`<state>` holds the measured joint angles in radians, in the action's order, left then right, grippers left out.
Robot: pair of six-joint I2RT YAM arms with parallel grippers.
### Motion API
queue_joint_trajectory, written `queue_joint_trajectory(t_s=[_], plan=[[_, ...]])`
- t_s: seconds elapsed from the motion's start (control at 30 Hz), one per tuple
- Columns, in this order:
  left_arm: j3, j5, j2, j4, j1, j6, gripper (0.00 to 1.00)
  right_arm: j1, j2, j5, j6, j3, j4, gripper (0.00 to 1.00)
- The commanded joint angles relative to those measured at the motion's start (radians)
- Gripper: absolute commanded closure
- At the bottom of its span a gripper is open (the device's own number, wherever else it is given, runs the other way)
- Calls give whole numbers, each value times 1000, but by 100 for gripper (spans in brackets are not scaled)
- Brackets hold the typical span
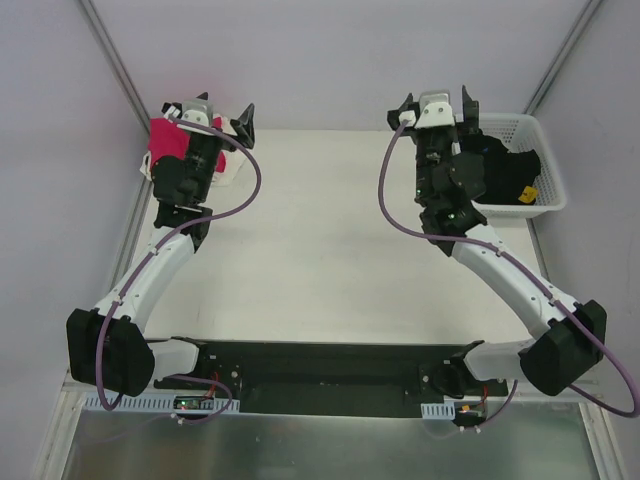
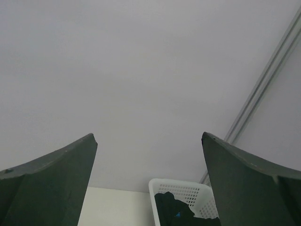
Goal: Fold and stack the t-shirts
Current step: Grab crumpled tshirt from bin with the right arm
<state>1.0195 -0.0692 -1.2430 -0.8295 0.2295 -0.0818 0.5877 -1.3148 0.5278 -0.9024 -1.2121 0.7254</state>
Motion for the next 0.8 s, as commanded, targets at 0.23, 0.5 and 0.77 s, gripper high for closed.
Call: queue_joint_trajectory(t_s=[0.23,0.5,0.77], plan=[[17,-32,40,-192,4,-3,1,20,-3,-97,-256,130,662,4],[22,-201,115,-316,4,-50,1,20,-54,-113,-349,3,795,4],[589,276,-207,635,-28,-35,1,-176,-134,117,199,-508,-612,4]])
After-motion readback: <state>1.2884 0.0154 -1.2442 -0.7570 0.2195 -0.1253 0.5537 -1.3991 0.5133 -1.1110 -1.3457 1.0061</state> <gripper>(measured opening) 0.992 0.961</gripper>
